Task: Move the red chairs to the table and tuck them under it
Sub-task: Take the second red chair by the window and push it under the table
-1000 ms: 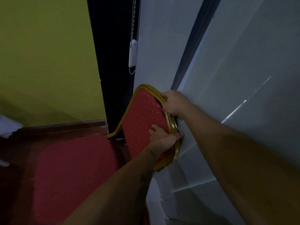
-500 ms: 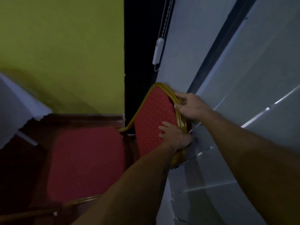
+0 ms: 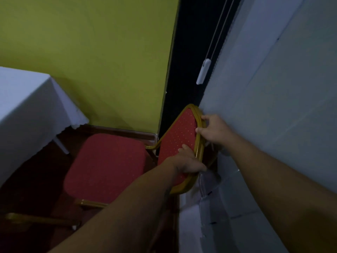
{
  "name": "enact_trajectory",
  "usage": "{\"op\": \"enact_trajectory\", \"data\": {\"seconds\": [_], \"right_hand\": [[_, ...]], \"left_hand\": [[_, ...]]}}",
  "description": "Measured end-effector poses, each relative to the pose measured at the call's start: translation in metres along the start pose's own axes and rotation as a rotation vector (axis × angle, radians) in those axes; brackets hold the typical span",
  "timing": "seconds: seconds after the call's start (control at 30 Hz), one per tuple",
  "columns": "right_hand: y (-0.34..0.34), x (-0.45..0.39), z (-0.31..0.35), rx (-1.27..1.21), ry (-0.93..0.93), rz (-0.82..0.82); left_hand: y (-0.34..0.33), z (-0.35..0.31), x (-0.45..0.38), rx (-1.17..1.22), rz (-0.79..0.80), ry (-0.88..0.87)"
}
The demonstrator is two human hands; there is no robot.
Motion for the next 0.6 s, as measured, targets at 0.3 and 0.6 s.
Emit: {"op": "enact_trajectory", "data": {"seconds": [0.3,0.6], "right_hand": [[-0.039,0.001,0.041,-0.022,0.036,0.124],[-0.089,-0.004,0.093,0.522,0.287,0.275]], "left_hand": [[0.023,0.066,0.034,-0.004,-0.026,-0.002],[0.037,0.149,0.068,0.030,-0.006,0.045]]}}
Point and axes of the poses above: each hand's wrist, its own x-axis away from the middle knuckle, its own y-axis out of the back of the hand, z = x × y, the point moved 4 cm from there along -x, towards the middle knuckle, and after that the axes turned 14 degrees about -x, right-handed, at the moved point
